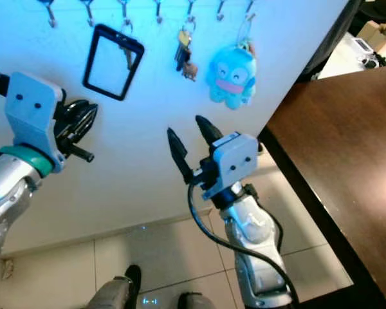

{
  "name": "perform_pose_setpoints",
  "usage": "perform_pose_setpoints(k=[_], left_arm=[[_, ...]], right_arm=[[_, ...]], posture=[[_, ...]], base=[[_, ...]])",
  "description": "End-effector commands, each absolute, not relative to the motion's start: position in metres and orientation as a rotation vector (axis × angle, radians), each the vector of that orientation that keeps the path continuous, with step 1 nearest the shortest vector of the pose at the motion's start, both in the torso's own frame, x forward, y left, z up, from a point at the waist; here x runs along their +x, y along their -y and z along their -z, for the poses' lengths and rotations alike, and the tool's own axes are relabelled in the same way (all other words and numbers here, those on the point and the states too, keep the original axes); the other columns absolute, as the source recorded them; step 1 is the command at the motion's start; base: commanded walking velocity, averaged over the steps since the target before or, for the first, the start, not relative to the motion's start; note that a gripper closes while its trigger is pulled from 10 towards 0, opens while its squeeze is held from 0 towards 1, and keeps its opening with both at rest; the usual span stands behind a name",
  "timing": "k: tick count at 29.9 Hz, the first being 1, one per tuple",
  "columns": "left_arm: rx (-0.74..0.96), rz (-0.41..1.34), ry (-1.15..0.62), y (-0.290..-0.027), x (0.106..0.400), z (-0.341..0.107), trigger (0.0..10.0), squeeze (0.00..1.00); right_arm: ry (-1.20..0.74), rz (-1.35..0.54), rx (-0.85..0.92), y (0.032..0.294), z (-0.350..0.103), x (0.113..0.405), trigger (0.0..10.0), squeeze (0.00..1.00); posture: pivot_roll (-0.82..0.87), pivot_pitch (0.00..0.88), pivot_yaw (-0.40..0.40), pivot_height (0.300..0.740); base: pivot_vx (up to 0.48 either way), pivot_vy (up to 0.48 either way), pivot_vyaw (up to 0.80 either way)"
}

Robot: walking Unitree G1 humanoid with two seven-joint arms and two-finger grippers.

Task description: Hang keys on a hook

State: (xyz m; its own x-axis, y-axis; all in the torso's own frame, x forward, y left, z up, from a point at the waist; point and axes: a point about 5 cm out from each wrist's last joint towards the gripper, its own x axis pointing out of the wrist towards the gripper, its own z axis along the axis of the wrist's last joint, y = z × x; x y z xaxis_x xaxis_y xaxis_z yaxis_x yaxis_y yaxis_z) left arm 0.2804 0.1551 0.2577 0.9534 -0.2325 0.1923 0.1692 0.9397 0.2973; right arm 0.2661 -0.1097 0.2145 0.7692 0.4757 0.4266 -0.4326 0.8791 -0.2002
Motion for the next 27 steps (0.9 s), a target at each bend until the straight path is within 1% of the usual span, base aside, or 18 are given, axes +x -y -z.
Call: perform_pose_setpoints(k=[1, 4, 6, 10, 13, 18, 21, 27], left_arm=[[0.323, 0.174, 0.266, -0.159, 0.282, -0.261, 10.0, 0.0], [0.343, 0.158, 0.283, -0.16, 0.283, -0.264, 10.0, 0.0], [0.362, 0.129, 0.287, -0.168, 0.282, -0.265, 10.0, 0.0], [0.349, 0.117, 0.285, -0.172, 0.28, -0.266, 10.0, 0.0], [0.346, 0.137, 0.294, -0.17, 0.277, -0.267, 10.0, 0.0], [0.323, 0.179, 0.316, -0.164, 0.276, -0.269, 10.0, 0.0], [0.272, 0.219, 0.334, -0.158, 0.278, -0.276, 10.0, 0.0], [0.286, 0.237, 0.331, -0.156, 0.279, -0.275, 10.0, 0.0]], right_arm=[[0.49, -0.489, -0.098, 0.111, -0.217, 0.265, 10.0, 0.0], [0.488, -0.491, -0.101, 0.111, -0.217, 0.265, 10.0, 0.0], [0.47, -0.485, -0.095, 0.113, -0.214, 0.261, 10.0, 0.0], [0.446, -0.47, -0.084, 0.116, -0.211, 0.257, 10.0, 0.0], [0.427, -0.458, -0.084, 0.118, -0.208, 0.257, 10.0, 0.0], [0.434, -0.446, -0.076, 0.12, -0.212, 0.261, 10.0, 0.0], [0.454, -0.443, -0.075, 0.119, -0.218, 0.267, 10.0, 0.0], [0.464, -0.435, -0.084, 0.119, -0.22, 0.27, 10.0, 0.0]], posture=[[0.02, 0.124, 0.05, 0.74], [0.02, 0.124, 0.05, 0.74], [0.01, 0.131, 0.056, 0.74], [0.01, 0.13, 0.058, 0.74], [0.01, 0.132, 0.06, 0.74], [0.01, 0.131, 0.059, 0.74], [0.02, 0.123, 0.048, 0.74], [0.02, 0.112, 0.047, 0.74]], base=[[0.0, 0.0, 0.0], [0.0, 0.0, 0.0], [0.0, 0.0, 0.0], [0.0, 0.0, 0.0], [0.0, 0.0, -0.55], [0.0, 0.0, -0.8], [0.0, 0.0, -0.8], [0.0, 0.0, -0.8]])
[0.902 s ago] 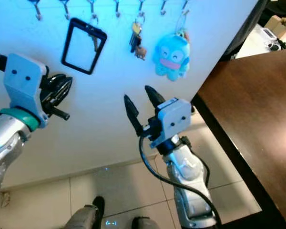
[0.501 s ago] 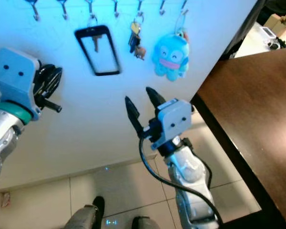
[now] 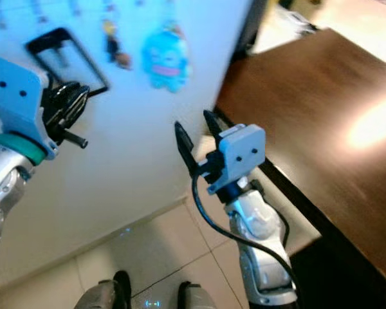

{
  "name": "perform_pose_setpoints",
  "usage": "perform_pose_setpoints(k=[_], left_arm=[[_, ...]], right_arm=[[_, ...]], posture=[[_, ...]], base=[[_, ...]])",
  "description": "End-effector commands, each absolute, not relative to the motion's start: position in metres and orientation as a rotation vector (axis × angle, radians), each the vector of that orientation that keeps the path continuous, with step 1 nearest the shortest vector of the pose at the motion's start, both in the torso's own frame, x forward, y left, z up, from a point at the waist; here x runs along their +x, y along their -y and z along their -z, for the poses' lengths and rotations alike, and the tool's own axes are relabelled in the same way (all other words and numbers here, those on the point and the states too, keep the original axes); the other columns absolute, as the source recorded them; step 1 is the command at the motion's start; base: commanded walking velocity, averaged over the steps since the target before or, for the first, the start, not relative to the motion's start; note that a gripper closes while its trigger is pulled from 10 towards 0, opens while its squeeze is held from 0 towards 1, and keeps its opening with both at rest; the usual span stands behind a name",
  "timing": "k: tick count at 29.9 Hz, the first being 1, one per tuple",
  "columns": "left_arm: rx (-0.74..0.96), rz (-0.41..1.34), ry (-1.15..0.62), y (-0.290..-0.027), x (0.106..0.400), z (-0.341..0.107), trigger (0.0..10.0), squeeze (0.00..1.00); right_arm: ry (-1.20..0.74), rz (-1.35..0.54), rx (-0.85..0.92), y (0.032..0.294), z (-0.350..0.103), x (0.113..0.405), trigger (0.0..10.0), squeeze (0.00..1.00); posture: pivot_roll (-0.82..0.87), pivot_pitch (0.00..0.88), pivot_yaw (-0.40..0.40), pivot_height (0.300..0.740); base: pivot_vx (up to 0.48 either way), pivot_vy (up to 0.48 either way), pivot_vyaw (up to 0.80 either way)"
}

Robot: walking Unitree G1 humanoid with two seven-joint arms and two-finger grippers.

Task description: Hang keys on a hook

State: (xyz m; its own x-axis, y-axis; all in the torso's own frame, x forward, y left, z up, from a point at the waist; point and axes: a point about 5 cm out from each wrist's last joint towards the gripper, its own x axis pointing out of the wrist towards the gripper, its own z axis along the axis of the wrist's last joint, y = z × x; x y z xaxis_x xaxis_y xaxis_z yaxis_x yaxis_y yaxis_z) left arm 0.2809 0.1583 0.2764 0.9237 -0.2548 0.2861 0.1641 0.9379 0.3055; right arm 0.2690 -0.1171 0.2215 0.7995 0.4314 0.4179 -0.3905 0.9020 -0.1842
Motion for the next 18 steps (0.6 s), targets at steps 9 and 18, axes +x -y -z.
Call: perform_pose_setpoints(k=[9, 18], left_arm=[[0.376, 0.322, 0.334, -0.155, 0.278, -0.272, 10.0, 0.0], [0.324, 0.336, 0.352, -0.147, 0.287, -0.279, 10.0, 0.0]], right_arm=[[0.496, -0.275, -0.177, 0.14, -0.227, 0.279, 10.0, 0.0], [0.484, -0.266, -0.139, 0.137, -0.222, 0.284, 10.0, 0.0]], posture=[[0.02, 0.098, 0.049, 0.74], [0.03, 0.085, 0.079, 0.74]], base=[[0.0, 0.0, -0.8], [0.0, 0.0, -0.8]])
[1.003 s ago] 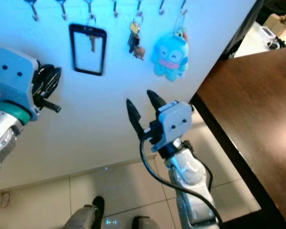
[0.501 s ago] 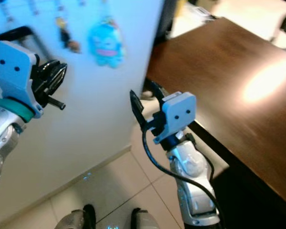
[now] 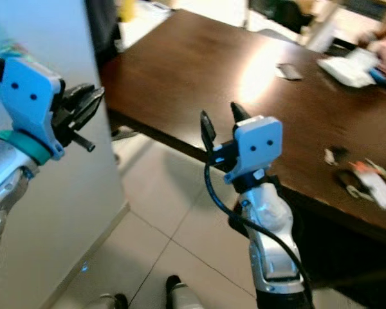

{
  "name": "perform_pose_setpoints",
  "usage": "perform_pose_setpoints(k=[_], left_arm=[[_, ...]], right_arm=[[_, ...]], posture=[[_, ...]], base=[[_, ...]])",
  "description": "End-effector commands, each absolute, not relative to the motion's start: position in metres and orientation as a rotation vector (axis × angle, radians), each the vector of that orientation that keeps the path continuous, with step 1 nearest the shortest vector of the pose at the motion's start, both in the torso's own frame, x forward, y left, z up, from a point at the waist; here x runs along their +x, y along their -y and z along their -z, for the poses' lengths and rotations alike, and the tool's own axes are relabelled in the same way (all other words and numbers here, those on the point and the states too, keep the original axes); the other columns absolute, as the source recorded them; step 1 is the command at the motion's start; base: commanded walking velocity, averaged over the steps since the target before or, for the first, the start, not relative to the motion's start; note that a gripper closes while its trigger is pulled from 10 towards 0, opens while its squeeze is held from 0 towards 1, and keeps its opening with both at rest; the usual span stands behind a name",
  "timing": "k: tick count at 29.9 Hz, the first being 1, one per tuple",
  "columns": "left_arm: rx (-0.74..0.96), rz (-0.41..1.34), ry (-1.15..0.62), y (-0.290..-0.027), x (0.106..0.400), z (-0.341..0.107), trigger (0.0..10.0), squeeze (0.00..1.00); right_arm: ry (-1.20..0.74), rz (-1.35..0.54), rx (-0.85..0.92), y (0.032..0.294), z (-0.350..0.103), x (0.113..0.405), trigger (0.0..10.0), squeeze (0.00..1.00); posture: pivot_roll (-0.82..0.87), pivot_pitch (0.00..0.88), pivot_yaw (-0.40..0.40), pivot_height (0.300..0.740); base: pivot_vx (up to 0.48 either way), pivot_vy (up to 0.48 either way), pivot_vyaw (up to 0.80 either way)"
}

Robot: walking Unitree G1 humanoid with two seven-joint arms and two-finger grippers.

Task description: Hang keys on a hook

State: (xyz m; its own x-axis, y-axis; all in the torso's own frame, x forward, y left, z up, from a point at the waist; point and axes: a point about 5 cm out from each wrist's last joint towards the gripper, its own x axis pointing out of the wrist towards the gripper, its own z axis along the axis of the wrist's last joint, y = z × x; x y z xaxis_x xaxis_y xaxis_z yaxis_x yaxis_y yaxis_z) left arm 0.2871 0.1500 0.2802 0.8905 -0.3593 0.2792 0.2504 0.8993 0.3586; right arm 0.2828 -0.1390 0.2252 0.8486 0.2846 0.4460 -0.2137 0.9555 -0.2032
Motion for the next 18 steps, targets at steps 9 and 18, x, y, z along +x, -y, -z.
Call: perform_pose_setpoints(k=[9, 18], left_arm=[[0.365, 0.329, 0.354, -0.153, 0.295, -0.287, 10.0, 0.0], [0.352, 0.355, 0.343, -0.149, 0.3, -0.284, 10.0, 0.0]], right_arm=[[0.472, -0.261, -0.085, 0.123, -0.214, 0.287, 10.0, 0.0], [0.472, -0.265, -0.071, 0.119, -0.211, 0.287, 10.0, 0.0]], posture=[[0.05, 0.073, 0.124, 0.74], [0.04, 0.066, 0.124, 0.74]], base=[[0.0, 0.0, -0.8], [0.0, 0.0, -0.8]])
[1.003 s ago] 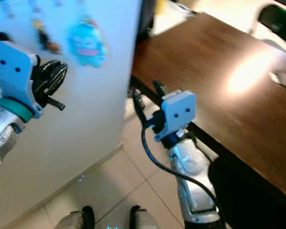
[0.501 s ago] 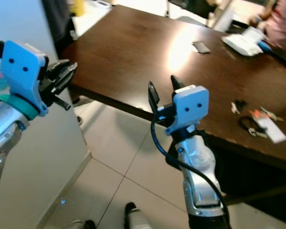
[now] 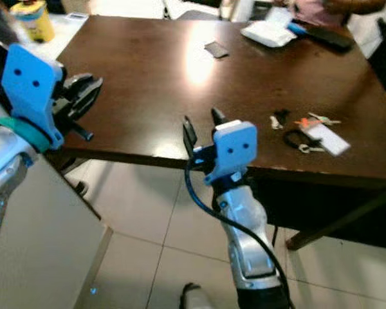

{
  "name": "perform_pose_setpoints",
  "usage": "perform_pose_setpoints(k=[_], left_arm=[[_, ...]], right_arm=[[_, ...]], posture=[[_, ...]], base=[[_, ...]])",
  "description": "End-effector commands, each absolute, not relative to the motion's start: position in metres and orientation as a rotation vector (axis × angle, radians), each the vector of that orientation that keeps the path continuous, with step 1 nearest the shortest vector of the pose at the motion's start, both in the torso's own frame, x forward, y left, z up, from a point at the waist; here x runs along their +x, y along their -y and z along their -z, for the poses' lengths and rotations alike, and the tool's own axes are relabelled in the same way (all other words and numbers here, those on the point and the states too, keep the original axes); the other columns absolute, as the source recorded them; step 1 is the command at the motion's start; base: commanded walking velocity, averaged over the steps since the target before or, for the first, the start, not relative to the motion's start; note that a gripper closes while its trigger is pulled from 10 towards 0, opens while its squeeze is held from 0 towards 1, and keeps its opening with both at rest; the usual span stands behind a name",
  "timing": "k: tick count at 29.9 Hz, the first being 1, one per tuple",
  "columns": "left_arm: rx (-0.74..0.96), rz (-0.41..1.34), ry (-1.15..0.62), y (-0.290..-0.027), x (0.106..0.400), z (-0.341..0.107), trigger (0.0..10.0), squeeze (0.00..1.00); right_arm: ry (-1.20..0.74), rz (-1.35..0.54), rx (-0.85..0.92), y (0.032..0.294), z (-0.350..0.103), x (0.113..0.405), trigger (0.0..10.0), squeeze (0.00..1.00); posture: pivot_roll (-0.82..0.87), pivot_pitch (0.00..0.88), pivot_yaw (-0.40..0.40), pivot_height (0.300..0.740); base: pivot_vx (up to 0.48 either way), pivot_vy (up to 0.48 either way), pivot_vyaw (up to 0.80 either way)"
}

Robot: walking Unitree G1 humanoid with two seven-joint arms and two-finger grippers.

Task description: Hang keys on a hook

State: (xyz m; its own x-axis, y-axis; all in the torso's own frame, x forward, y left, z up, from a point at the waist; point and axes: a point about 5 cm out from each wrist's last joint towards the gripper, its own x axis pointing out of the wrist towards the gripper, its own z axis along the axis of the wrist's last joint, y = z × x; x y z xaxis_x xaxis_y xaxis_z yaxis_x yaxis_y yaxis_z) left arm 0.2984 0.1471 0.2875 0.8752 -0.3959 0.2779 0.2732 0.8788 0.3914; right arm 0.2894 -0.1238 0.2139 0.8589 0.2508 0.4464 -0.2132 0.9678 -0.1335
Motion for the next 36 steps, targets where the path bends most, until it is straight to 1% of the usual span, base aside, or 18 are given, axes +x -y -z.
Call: perform_pose_setpoints(k=[1, 12, 19, 22, 25, 26, 27, 28, 29, 30, 31, 32, 36], left_arm=[[0.343, 0.363, 0.338, -0.148, 0.3, -0.283, 10.0, 0.0], [0.373, 0.4, 0.301, -0.144, 0.299, -0.274, 10.0, 0.0], [0.353, 0.47, 0.296, -0.132, 0.299, -0.269, 10.0, 0.0], [0.311, 0.569, 0.265, -0.126, 0.293, -0.261, 10.0, 0.0], [0.277, 0.617, 0.246, -0.126, 0.29, -0.249, 10.0, 0.0], [0.239, 0.656, 0.19, -0.128, 0.286, -0.225, 10.0, 0.0], [0.217, 0.654, 0.173, -0.129, 0.286, -0.217, 10.0, 0.0], [0.217, 0.654, 0.173, -0.129, 0.286, -0.217, 10.0, 0.0], [0.164, 0.654, 0.168, -0.13, 0.285, -0.215, 10.0, 0.0], [0.164, 0.654, 0.168, -0.13, 0.285, -0.215, 10.0, 0.0], [0.076, 0.649, 0.161, -0.13, 0.287, -0.214, 10.0, 0.0], [0.065, 0.651, 0.119, -0.127, 0.29, -0.208, 10.0, 0.0], [0.071, 0.645, 0.062, -0.124, 0.294, -0.194, 10.0, 0.0]], right_arm=[[0.473, -0.267, -0.074, 0.12, -0.211, 0.288, 10.0, 0.0], [0.468, -0.27, -0.082, 0.12, -0.208, 0.287, 10.0, 0.0], [0.459, -0.27, -0.102, 0.123, -0.206, 0.288, 10.0, 0.0], [0.433, -0.27, -0.114, 0.125, -0.199, 0.288, 10.0, 0.0], [0.402, -0.278, -0.135, 0.127, -0.189, 0.288, 10.0, 0.0], [0.339, -0.295, -0.172, 0.13, -0.171, 0.288, 10.0, 0.0], [0.321, -0.301, -0.188, 0.131, -0.167, 0.287, 10.0, 0.0], [0.321, -0.301, -0.188, 0.131, -0.167, 0.287, 10.0, 0.0], [0.313, -0.298, -0.194, 0.133, -0.165, 0.288, 10.0, 0.0], [0.313, -0.298, -0.194, 0.133, -0.165, 0.288, 10.0, 0.0], [0.311, -0.286, -0.203, 0.138, -0.165, 0.29, 10.0, 0.0], [0.321, -0.275, -0.203, 0.14, -0.168, 0.293, 10.0, 0.0], [0.348, -0.28, -0.197, 0.14, -0.177, 0.296, 10.0, 0.0]], posture=[[0.05, 0.071, 0.123, 0.74], [0.04, 0.077, 0.108, 0.74], [0.03, 0.09, 0.097, 0.74], [0.03, 0.087, 0.094, 0.74], [0.03, 0.094, 0.091, 0.74], [0.03, 0.091, 0.09, 0.74], [0.03, 0.086, 0.09, 0.74], [0.03, 0.086, 0.09, 0.74], [0.03, 0.089, 0.089, 0.74], [0.03, 0.089, 0.089, 0.74], [0.03, 0.089, 0.084, 0.74], [0.03, 0.081, 0.082, 0.74], [0.03, 0.085, 0.081, 0.74]], base=[[0.0, 0.0, -0.8], [0.0, 0.0, -0.8], [0.0, 0.0, -0.8], [0.0, 0.0, -0.8], [0.0, 0.0, -0.8], [0.0, 0.0, -0.8], [0.0, 0.0, -0.8], [0.0, 0.0, -0.8], [0.0, 0.0, -0.8], [0.0, 0.0, -0.8], [0.0, 0.0, -0.8], [0.0, 0.0, -0.8], [0.0, 0.0, -0.8]])
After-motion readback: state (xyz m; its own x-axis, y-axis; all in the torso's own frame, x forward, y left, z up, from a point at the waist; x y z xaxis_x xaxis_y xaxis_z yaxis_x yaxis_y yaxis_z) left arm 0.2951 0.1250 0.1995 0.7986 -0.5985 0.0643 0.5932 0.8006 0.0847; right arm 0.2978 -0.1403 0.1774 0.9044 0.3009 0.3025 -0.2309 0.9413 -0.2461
